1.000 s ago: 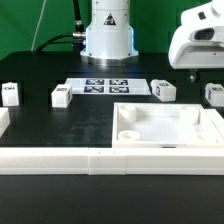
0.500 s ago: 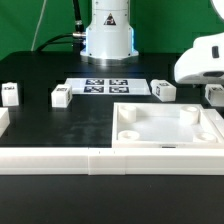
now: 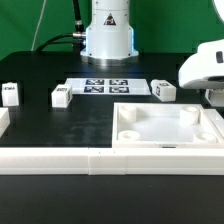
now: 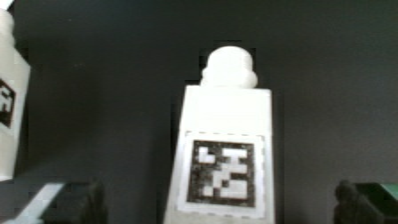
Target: Assemble one leg
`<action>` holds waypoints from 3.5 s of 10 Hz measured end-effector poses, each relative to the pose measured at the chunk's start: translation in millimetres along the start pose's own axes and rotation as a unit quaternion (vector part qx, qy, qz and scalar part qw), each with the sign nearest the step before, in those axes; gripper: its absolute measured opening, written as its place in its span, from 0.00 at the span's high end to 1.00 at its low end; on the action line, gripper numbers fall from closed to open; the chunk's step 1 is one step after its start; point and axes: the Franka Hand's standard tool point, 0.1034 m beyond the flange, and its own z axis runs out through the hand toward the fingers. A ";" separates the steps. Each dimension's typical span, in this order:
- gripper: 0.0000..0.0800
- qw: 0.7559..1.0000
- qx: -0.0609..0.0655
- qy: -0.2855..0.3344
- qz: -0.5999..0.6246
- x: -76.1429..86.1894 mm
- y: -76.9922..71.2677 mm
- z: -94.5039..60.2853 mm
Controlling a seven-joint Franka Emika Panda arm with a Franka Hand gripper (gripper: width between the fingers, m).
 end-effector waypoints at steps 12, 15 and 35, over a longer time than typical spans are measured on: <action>0.64 1.000 -0.004 -0.006 0.006 -1.3 3.1 10.9; 0.64 1.000 -0.003 -0.010 0.008 -26.9 16.9 -27.3; 0.64 0.803 0.039 0.594 -0.038 -18.0 111.4 -147.0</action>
Offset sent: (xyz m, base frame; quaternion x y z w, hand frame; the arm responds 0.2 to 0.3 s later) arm 0.0000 0.0000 0.0000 0.0000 0.0000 0.0000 1.0000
